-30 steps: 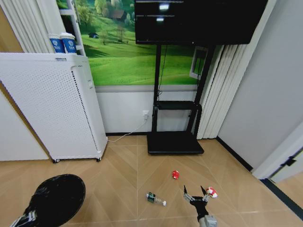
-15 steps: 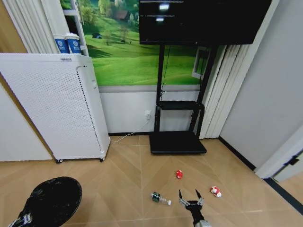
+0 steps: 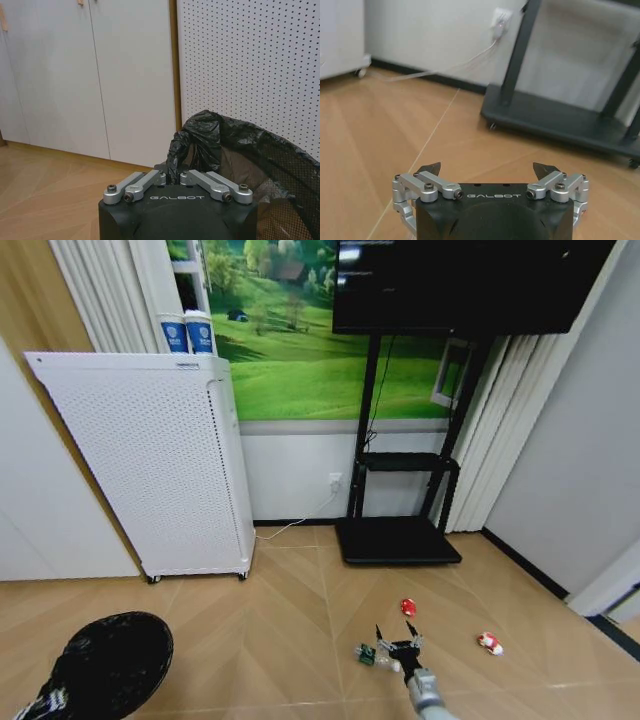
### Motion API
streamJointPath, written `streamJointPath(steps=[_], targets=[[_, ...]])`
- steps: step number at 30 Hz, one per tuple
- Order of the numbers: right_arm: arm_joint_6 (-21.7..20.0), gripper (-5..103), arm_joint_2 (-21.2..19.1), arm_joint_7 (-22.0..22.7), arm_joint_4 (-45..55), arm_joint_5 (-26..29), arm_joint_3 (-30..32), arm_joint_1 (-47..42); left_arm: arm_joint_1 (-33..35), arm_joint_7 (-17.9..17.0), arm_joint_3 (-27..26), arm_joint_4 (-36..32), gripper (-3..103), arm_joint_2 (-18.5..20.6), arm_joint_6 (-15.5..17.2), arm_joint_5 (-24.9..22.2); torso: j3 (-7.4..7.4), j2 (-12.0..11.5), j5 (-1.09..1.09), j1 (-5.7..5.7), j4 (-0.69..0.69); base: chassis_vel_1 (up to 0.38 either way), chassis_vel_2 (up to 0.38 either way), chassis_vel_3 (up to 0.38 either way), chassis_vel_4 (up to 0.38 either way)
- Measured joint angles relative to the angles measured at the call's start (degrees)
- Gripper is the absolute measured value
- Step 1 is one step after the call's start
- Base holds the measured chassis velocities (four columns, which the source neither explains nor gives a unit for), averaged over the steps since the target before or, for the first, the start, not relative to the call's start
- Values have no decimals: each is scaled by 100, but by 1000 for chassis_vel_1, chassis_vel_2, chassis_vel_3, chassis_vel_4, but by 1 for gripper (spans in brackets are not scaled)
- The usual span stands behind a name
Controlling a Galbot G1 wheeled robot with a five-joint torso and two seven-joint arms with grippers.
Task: Pick up the trash bin and place the garbage on the floor into it.
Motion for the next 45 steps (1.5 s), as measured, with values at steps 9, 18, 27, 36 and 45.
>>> streamJointPath(steps=[9,18,27,36,45], targets=[[-412,100,-358,-778,-966,-366,-393,533,-35,-36,196,-122,7,-147,51,182,0,0,0,0,-3,-38,-14,22,22],[-525,100,-759,-1056,-1393,-486,-994,1019,-98,-54,211,-131,7,-158,86,196,-1,0,-3,0,-4,0,0,0,0],[-1042,101,-829,-1355,-1918,-638,-1647,1631,-150,-79,196,-119,7,-169,116,162,0,0,-1,0,-2,0,0,0,0],[-1163,75,-992,-1742,-1959,-783,-1769,1750,-244,-132,251,-133,7,-74,215,131,0,0,-1,0,-1,0,0,0,0],[-1058,43,-1051,-1908,-1876,-1225,-1585,1492,-293,-139,338,-92,7,-38,225,134,-2,1,-2,0,-1,0,0,0,0]])
